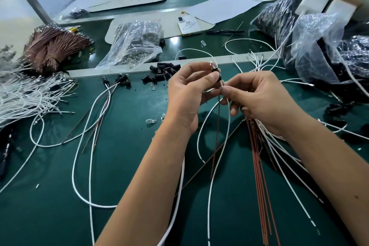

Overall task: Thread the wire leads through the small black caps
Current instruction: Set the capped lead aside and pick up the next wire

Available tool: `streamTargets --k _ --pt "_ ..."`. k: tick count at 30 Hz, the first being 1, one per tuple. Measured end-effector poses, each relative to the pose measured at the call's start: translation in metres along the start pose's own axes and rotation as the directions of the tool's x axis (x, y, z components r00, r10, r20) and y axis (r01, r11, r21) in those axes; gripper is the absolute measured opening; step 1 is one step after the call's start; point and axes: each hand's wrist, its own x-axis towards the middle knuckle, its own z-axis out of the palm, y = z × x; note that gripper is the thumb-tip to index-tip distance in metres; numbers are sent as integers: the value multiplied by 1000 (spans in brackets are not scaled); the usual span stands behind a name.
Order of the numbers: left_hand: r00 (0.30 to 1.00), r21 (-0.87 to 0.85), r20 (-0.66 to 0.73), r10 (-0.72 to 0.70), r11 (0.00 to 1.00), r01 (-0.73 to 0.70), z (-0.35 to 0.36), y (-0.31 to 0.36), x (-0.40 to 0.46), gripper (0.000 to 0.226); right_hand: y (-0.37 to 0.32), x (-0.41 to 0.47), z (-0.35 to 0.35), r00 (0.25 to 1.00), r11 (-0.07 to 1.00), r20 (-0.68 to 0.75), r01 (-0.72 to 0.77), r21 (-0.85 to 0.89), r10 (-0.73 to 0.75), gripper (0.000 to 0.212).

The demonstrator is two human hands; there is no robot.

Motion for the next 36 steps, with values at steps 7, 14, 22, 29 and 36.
streamTargets --k 7,14,22,29,36 --pt "996 -35 -86 1 999 -4 2 -1 2 8 -1 -1 2 999 998 40 -6 -64 8 13" --pt "984 -66 -170 59 995 -71 -2 2 4 9 -6 -7 6 973 975 217 -25 -219 74 16" --pt "980 -79 -190 64 994 -80 -3 3 4 8 -4 -9 8 930 948 328 -56 -314 164 25" --pt "992 0 -83 94 995 -95 2 1 2 7 -3 -3 7 1000 1000 18 10 11 -10 28" --pt "992 29 -38 122 992 -121 2 -1 1 6 -1 -2 8 1000 999 -22 13 32 -12 10"
